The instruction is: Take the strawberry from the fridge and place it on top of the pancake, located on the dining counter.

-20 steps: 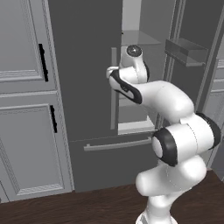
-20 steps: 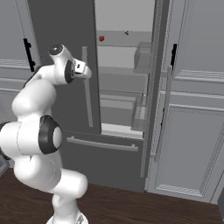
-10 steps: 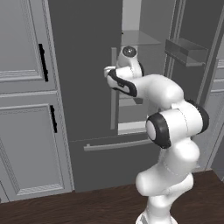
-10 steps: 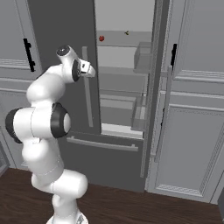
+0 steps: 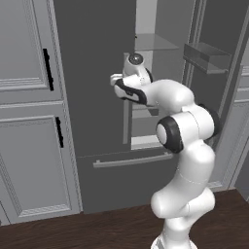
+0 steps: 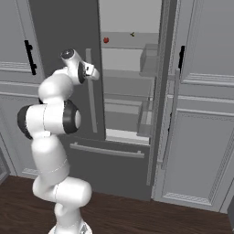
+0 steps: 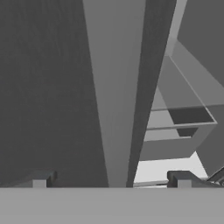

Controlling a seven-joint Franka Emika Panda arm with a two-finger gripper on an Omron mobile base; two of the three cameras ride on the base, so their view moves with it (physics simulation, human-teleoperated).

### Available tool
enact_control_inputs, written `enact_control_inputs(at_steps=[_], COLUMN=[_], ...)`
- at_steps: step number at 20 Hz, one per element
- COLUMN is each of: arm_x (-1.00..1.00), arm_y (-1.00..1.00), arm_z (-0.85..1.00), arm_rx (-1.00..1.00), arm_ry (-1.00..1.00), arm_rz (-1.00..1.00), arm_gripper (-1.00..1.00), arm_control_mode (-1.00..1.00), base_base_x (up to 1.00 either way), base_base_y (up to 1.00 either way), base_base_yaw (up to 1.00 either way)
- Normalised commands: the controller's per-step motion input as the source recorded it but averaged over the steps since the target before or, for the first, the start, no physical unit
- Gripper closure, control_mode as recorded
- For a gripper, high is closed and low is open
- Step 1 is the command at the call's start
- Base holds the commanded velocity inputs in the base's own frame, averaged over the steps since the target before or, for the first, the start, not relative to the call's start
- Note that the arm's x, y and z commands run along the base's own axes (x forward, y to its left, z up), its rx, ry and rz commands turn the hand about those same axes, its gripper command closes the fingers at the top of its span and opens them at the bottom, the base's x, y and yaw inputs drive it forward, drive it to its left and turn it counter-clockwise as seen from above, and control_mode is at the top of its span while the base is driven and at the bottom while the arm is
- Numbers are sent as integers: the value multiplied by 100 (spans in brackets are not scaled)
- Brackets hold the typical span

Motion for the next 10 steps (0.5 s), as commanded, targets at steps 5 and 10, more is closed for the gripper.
enact_control_inputs(at_steps=[5,10], arm_x=[31,43], arm_y=[0,-5], arm_z=[-10,-17], arm_rx=[0,0], arm_ry=[0,0], arm_rz=[0,0], arm_gripper=[-100,-100], arm_control_mode=[-100,-100], base_base_x=[0,0], base_base_y=[0,0], base_base_yaw=[0,0])
